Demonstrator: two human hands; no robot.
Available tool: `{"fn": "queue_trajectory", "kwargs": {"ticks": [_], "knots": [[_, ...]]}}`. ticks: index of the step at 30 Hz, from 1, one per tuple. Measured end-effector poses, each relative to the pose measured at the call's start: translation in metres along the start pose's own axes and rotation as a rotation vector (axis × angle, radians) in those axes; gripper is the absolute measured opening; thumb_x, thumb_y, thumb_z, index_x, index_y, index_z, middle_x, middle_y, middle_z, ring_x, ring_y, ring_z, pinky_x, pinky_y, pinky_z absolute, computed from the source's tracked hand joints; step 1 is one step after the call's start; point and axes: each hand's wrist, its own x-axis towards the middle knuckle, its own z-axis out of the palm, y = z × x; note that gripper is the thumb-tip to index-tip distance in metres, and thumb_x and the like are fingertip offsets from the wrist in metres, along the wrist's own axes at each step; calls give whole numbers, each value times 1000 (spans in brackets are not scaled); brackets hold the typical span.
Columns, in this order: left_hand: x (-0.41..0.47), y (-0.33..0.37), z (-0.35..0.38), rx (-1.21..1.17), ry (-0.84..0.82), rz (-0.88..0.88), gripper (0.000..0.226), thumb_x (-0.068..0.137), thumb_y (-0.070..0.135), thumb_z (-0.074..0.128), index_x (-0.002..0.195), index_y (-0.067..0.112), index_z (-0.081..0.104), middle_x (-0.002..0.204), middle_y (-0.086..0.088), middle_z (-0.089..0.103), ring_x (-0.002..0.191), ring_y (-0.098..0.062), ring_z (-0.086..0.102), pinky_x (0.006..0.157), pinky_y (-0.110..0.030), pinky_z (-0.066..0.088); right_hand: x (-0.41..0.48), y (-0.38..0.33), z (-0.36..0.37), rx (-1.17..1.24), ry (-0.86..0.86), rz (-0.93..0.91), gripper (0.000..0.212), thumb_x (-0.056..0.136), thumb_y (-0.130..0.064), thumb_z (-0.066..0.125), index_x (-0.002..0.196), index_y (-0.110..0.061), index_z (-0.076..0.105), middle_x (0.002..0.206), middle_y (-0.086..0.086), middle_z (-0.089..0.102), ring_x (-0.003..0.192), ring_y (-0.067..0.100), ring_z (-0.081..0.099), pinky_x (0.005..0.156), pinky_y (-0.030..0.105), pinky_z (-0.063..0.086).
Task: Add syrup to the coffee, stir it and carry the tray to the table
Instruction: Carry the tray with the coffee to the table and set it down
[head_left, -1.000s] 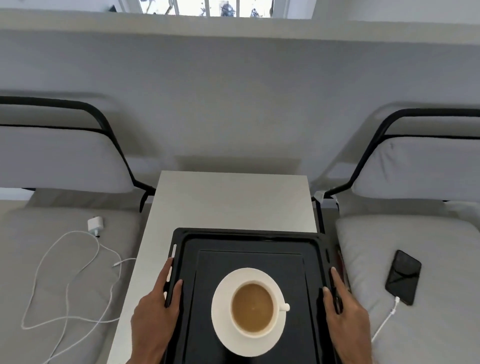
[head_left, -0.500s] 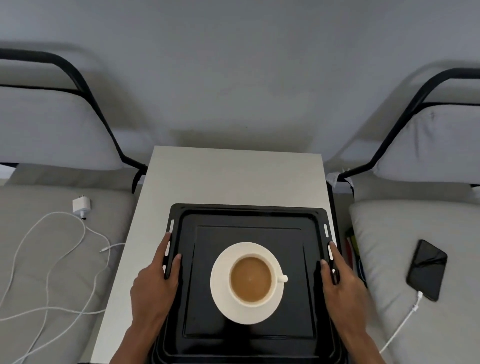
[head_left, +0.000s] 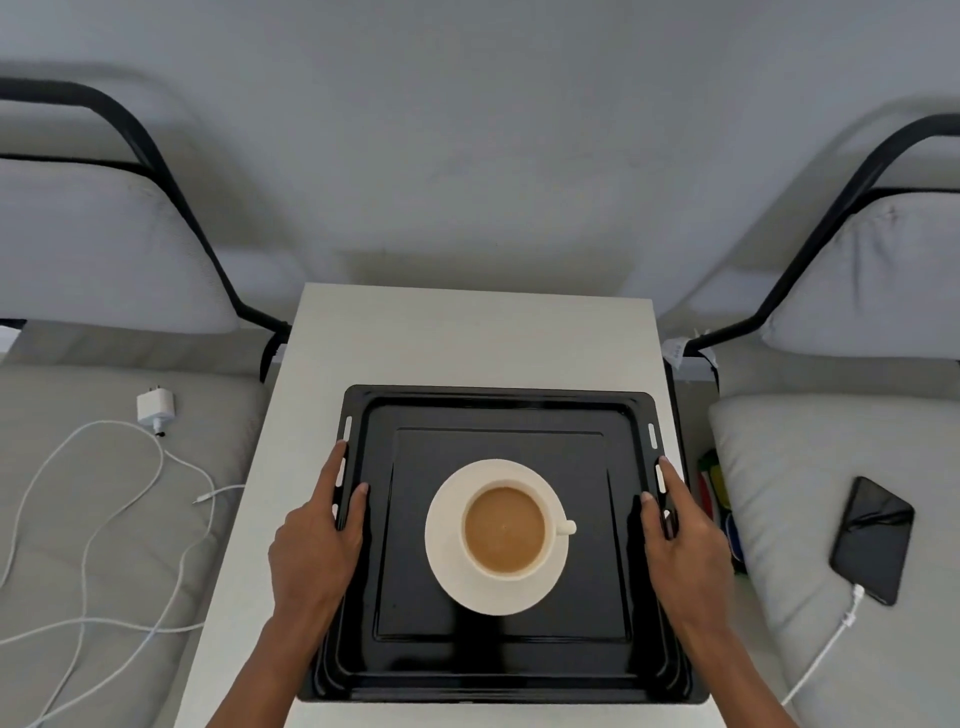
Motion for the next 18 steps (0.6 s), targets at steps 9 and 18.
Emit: {"fn": "queue_trajectory", "kwargs": {"ticks": [9, 18], "knots": [[13, -7, 12, 34, 0, 2, 55, 101, 42, 55, 154, 39, 38, 53, -3, 54, 46, -19, 53, 50, -33, 40, 10, 6, 18, -29, -6, 13, 48, 99, -32, 56, 147, -30, 50, 59, -9, 43, 50, 11, 41, 48, 26, 32], [19, -14, 23, 51, -14, 6, 56, 101, 43, 54, 154, 40, 37, 54, -1, 55, 47, -18, 54, 50, -32, 41, 11, 13, 30, -58, -1, 22, 44, 99, -33, 56, 142, -27, 51, 71, -8, 49, 60, 14, 46, 58, 28, 41]]}}
